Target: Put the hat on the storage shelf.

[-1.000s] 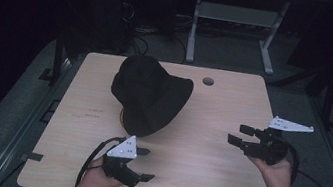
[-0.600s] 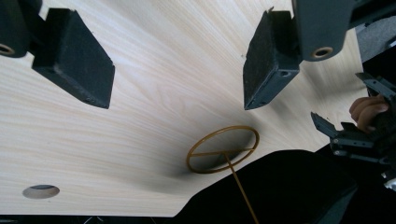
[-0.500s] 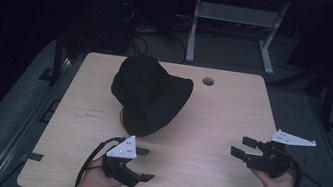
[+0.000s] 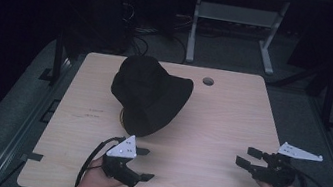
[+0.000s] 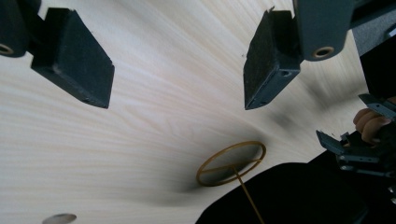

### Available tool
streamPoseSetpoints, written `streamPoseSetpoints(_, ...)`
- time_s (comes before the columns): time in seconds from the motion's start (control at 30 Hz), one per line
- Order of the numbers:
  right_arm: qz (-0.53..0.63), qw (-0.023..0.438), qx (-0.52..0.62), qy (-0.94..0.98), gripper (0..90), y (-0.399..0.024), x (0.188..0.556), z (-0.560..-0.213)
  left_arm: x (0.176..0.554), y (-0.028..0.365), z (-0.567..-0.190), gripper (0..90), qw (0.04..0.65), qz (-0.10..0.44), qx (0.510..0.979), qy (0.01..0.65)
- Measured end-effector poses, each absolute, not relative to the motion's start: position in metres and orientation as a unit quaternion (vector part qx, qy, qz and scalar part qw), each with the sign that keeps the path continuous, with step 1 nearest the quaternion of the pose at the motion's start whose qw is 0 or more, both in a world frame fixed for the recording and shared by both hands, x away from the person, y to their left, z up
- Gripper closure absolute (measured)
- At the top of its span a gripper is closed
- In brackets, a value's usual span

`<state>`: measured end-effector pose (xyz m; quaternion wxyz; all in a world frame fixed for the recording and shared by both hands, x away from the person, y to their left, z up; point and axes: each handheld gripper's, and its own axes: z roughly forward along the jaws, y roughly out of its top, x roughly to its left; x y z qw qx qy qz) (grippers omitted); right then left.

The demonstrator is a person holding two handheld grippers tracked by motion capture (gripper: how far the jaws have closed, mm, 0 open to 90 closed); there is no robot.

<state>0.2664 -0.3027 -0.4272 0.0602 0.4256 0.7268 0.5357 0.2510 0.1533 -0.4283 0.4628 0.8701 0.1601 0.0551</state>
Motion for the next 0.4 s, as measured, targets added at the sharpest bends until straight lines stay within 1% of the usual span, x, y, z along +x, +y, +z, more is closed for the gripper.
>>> streamPoseSetpoints(0.27, 0.533, 0.064, 0.434, 0.724, 24.0, -0.304, 0.246, -0.447, 0.251, 0.152, -0.429, 21.5, 0.461, 0.055, 0.871, 0.159)
streamPoseSetpoints(0.4, 0.554, 0.078, 0.430, 0.709, 23.5, -0.299, 0.232, -0.455, 0.250, 0.150, -0.428, 21.6, 0.463, 0.053, 0.870, 0.159)
